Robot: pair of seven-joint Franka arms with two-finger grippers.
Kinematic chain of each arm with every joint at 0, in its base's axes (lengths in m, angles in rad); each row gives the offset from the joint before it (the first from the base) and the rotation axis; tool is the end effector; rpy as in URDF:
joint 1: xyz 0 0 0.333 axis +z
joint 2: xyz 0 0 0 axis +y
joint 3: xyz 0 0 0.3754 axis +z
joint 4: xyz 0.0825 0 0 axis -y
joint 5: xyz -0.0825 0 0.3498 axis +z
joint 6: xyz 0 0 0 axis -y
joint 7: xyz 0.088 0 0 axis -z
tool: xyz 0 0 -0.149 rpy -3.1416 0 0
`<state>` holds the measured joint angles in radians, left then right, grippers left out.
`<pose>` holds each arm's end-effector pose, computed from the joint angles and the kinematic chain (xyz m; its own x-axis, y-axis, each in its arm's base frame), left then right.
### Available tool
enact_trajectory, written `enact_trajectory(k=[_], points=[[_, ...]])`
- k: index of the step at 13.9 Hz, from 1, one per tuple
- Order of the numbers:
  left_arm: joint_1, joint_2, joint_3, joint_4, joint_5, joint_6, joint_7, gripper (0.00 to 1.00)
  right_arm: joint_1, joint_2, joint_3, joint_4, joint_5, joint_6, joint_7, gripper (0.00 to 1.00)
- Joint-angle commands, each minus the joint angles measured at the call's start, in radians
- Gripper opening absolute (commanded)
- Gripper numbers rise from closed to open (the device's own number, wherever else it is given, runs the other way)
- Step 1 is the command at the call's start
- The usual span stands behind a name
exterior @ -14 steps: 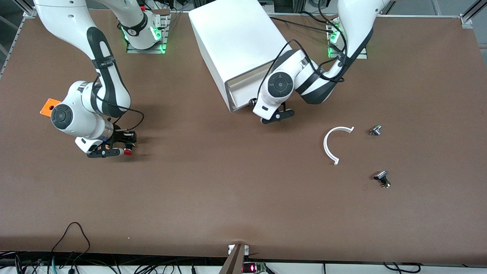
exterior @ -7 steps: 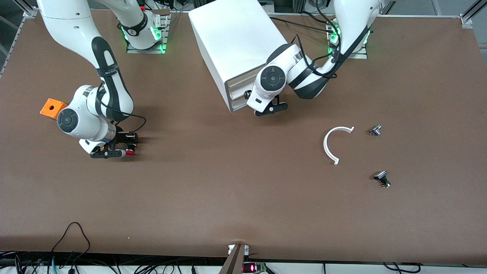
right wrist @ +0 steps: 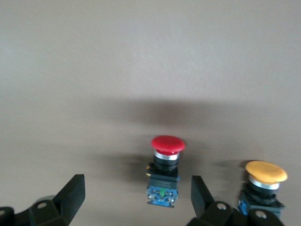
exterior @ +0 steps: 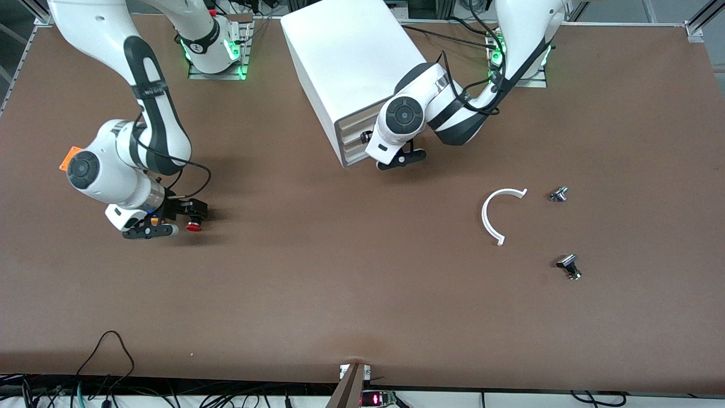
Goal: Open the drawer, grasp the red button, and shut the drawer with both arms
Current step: 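Place the red button beside the yellow button and open the right gripper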
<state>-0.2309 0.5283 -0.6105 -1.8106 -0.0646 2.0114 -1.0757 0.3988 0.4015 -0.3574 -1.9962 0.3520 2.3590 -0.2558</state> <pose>0.4267 -0.4341 0.3153 0.8679 0.2799 -0.4104 0.2840 -0.9574 -0.0524 0.6029 0.0521 0.3064 0.9974 0.0708 0.0158 0.0721 -0.9915 -0.1082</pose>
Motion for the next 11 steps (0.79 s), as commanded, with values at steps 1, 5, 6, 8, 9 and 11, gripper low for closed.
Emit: enact_trajectory(k=[1,5,6,8,9,11], points=[[-0.001,-0.028,-0.02,-0.024,-0.026,-0.01,-0.009,1.0,0.0,-0.085,-0.001,0.005,0.002,-0.064,-0.023,1.0],[0.004,-0.03,-0.022,-0.019,-0.026,-0.01,-0.009,1.0,0.0,-0.159,-0.021,0.014,-0.057,-0.118,-0.013,1.0],[0.011,-0.031,-0.022,-0.018,-0.026,-0.011,-0.006,1.0,0.0,-0.191,-0.02,0.02,-0.077,-0.142,0.009,1.0],[0.034,-0.036,-0.015,0.003,-0.014,-0.045,0.013,1.0,-0.015,-0.236,-0.012,0.036,-0.137,-0.206,0.079,1.0],[0.054,-0.037,-0.015,0.023,-0.008,-0.065,0.016,1.0,-0.047,-0.263,0.011,0.046,-0.189,-0.237,0.128,1.0],[0.088,-0.037,-0.011,0.057,-0.003,-0.08,0.028,1.0,-0.171,-0.323,0.169,0.053,-0.254,-0.297,0.188,1.0]])
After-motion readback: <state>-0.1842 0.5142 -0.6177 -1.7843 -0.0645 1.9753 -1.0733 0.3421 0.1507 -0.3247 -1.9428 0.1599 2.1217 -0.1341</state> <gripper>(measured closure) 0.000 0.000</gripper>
